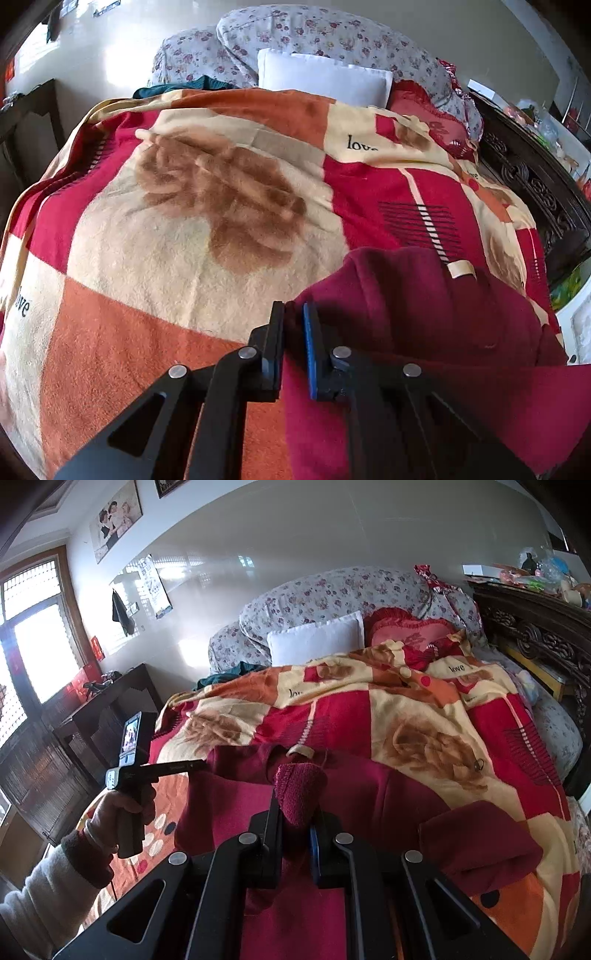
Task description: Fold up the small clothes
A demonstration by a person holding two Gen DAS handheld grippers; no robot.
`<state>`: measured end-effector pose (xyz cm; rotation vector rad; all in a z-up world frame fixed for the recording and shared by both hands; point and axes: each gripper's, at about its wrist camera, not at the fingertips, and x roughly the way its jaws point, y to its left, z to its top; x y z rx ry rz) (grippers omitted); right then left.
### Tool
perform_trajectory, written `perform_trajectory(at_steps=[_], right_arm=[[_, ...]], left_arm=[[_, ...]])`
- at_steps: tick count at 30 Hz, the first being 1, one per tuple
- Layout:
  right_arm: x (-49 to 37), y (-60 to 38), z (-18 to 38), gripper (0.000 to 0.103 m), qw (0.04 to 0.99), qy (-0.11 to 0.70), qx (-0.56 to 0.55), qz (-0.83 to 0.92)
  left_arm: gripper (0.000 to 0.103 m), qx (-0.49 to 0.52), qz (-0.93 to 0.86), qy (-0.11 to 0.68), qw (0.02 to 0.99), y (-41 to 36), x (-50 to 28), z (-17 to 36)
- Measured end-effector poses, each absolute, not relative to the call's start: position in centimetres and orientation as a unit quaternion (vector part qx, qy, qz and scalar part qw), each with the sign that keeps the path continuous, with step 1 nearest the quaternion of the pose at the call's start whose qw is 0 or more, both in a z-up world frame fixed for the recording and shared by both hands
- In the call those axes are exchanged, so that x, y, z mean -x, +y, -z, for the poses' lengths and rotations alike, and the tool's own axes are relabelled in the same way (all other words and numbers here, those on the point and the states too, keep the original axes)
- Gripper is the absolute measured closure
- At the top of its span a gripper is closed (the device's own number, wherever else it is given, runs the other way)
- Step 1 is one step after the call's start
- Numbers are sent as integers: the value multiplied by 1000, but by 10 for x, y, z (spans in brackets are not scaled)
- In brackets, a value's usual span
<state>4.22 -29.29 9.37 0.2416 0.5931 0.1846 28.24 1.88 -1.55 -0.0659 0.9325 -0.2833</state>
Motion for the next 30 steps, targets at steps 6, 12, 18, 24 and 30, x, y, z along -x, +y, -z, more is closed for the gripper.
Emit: perform_trajectory(at_steps=[6,12,18,24,30], right_arm=[[-50,-302,-112,91,953,270,-111,-77],[-99,-313,-63,91,937,342,-67,-9],[-144,-340,6,91,912,398,-91,18],[-147,-375,24,73,901,404,-137,79],[-110,-381,-3,34,905,376,-196,39]], left_arm=[[94,28,137,432,891,38,-284,0],[94,6,131,427,895,38,-291,0],[103,-12,61,418,906,56,-306,16],[103,9,66,430,900,72,-300,22],[94,-23,98,400,911,62,-256,4]])
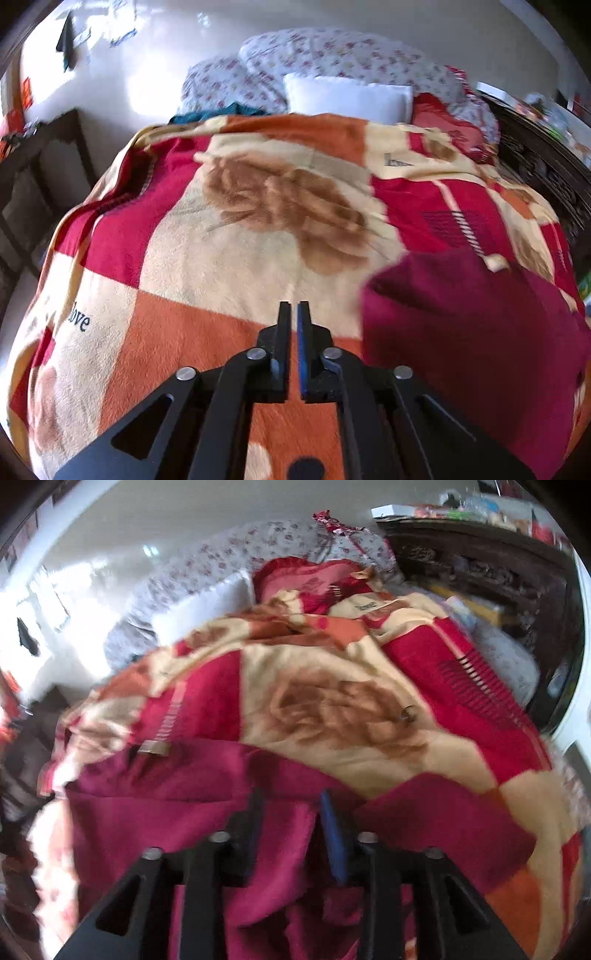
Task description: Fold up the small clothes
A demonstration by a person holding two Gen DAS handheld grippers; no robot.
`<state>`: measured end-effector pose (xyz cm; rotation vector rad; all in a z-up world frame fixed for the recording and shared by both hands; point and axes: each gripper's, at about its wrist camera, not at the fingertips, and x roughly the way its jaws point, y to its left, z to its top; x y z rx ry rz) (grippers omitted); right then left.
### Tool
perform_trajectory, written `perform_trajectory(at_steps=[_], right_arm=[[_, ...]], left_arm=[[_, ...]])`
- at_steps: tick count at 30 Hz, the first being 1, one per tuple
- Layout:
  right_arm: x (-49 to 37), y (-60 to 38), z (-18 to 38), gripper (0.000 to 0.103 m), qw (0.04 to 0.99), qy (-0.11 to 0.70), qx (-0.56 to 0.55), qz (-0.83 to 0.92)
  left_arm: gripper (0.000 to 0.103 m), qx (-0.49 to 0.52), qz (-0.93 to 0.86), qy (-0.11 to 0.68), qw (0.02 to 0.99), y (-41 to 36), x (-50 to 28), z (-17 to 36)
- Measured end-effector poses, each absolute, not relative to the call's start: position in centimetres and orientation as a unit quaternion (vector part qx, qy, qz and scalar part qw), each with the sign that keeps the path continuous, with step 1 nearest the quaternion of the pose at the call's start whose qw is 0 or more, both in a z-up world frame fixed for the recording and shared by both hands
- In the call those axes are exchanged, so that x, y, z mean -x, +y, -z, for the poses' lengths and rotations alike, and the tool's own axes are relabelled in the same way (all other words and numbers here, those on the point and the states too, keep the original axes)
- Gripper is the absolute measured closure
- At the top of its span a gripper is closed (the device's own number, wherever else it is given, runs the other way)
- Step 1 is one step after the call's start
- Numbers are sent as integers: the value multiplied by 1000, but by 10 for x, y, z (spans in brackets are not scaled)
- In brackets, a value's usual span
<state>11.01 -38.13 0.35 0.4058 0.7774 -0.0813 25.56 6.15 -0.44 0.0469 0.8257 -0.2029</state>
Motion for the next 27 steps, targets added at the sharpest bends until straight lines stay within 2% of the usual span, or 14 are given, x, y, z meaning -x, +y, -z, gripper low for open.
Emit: perform_trajectory(at_steps=[1,2,4,5,6,7,8,10,11,14,17,23,25,27], right_arm=[[-107,-377,-4,27,903,379,-198,34],[-106,-372,-2,24,901,387,-194,33],[-109,-362,5,25,898,402,-177,37],[-110,-358,9,30,898,404,-167,40],[-114,-355,14,50,898,411,-152,46],[-117,-353,20,62,895,420,-141,51],[-119,-353,26,78,892,428,-134,54],[-120,-356,36,84,888,434,-141,51],[-118,-357,40,95,888,435,-141,50],[-112,-359,42,97,893,433,-100,75],[-112,-370,54,97,882,451,-121,69],[-91,-363,24,95,897,413,-140,68],[-86,-353,14,92,904,404,-129,60],[-84,-340,8,78,908,401,-114,47]], left_arm=[[82,-23,107,395,912,59,-248,2],[67,-21,114,391,913,56,-241,0],[54,-15,133,383,914,47,-226,0],[54,-18,138,383,913,42,-223,1],[54,-24,141,381,913,35,-219,4],[54,-34,144,385,911,26,-216,10],[54,-45,143,388,909,20,-215,15],[54,-60,129,395,908,12,-217,26],[54,-64,119,401,906,10,-220,33],[53,-62,91,413,904,16,-232,51],[40,-36,83,417,904,27,-239,62],[40,-29,80,422,903,33,-227,53],[40,-25,86,418,904,35,-216,46],[40,-22,93,412,906,34,-207,40]])
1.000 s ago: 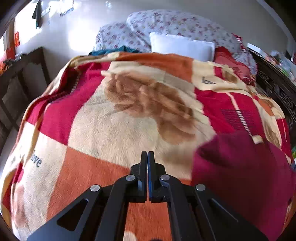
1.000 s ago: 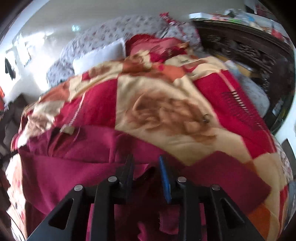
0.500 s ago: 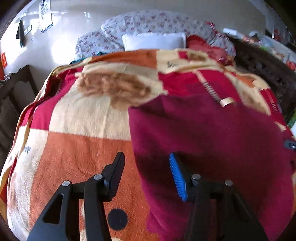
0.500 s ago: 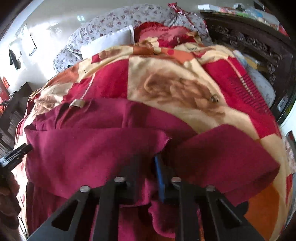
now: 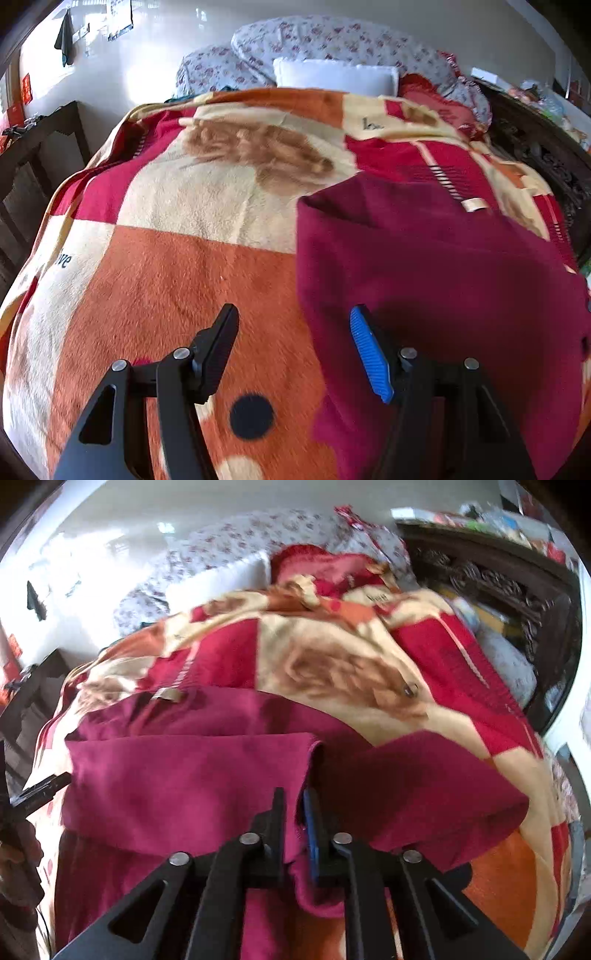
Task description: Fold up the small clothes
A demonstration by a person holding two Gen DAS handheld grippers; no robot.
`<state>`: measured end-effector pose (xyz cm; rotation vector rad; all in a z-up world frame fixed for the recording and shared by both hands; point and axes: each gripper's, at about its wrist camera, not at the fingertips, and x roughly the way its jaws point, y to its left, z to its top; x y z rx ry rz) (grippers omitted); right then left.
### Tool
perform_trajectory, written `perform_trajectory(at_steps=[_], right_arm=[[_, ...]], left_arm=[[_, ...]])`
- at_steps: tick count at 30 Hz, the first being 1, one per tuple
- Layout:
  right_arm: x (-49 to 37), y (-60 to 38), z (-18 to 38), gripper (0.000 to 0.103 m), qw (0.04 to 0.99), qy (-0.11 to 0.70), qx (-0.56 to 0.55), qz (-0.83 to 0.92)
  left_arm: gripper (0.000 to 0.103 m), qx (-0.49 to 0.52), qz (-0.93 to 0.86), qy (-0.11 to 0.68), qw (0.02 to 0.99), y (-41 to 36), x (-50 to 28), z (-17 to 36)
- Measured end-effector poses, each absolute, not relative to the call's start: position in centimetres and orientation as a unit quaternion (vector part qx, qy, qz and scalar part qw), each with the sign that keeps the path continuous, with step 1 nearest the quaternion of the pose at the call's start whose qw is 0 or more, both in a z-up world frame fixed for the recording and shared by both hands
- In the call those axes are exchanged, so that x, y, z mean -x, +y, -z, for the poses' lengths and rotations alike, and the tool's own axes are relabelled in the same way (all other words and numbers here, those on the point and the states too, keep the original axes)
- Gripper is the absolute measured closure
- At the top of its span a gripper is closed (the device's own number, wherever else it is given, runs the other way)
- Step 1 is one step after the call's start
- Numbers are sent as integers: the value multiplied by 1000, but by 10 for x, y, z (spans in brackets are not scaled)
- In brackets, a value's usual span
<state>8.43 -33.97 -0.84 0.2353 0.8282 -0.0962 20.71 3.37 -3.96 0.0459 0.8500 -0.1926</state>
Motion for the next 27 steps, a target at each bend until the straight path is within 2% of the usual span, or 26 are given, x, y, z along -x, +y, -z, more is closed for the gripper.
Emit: perform_trajectory(at_steps=[2,6,10,13,21,27], right_arm=[[-87,-332,11,71,906,406,-109,40],[-93,-334,28,71,901,416,-106,67],[-99,-357,51,72,885,438,-99,120],[-79,-382,40,71,891,418,-143,108],[-32,-425,18,71,892,405,-127,158],[-38,-407,20,71,905,401,-106,91]], left_arm=[[39,-22,101,407,908,29,-195,35],[35,-28,122,409,904,16,-181,37],[34,-57,119,430,893,0,-182,58],[34,-51,118,434,892,1,-180,62],[34,-49,128,399,907,-10,-160,34],[33,-58,169,399,900,-44,-147,26]])
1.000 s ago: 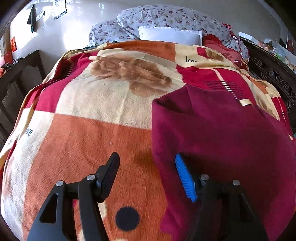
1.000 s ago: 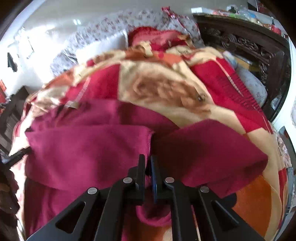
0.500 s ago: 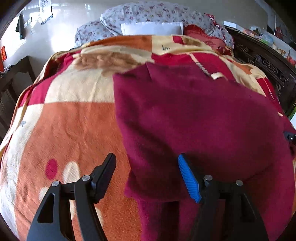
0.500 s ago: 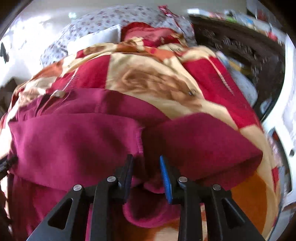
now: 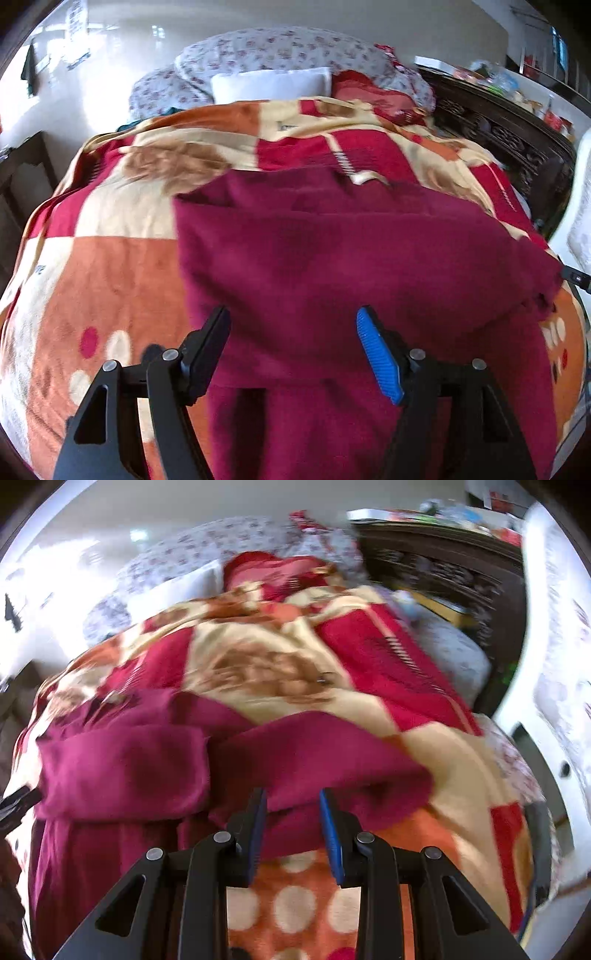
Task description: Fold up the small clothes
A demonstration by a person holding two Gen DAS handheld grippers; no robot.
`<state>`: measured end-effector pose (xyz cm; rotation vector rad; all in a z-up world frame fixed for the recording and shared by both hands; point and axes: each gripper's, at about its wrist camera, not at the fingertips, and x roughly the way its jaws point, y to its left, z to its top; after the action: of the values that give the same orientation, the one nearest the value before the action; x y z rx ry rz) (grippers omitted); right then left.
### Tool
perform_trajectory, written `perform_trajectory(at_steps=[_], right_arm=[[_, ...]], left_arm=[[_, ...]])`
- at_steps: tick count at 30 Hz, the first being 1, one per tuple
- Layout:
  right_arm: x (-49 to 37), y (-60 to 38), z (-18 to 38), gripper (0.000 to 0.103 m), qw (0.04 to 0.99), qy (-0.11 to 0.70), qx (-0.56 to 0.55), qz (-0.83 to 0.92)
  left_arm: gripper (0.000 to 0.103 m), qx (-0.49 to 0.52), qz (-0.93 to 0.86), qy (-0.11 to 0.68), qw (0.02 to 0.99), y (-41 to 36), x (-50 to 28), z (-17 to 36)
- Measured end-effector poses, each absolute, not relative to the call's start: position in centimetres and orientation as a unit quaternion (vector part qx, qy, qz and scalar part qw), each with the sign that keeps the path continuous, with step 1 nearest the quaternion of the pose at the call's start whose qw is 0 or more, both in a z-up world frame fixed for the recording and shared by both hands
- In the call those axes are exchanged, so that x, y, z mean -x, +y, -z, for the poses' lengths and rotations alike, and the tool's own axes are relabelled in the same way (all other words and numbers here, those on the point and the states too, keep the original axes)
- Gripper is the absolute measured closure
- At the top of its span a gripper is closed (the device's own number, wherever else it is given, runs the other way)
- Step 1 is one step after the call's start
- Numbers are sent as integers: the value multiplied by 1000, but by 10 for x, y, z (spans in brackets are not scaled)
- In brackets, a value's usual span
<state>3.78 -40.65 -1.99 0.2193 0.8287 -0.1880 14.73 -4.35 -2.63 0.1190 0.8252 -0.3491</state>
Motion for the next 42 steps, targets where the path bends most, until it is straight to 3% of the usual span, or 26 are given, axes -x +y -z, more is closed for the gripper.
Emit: perform_trajectory(at_steps=[11,19,20,21,22,31,42], right_arm=[[-66,-367,57,71,891,452,0,44],[-83,-367,77,72,889,455,-18,45],[-82,-371,76,77,891,451,-35,48],[-80,-375,74,91,891,448,-44,52],[-76,-382,70,92,894,441,-57,58],[-3,-454,-32,93,930,305,-195,69],[72,-473,-158,93,966,144,-194,90]], left_arm=[[33,-69,180,412,891,-58,-143,38],[33,-58,175,424,887,-54,-146,46],[33,-61,174,425,886,-55,-146,47],[33,-61,174,426,886,-54,-146,48],[33,-60,174,427,886,-54,-145,47],[33,-40,164,420,892,-37,-143,33],[33,-23,168,414,894,-29,-136,15]])
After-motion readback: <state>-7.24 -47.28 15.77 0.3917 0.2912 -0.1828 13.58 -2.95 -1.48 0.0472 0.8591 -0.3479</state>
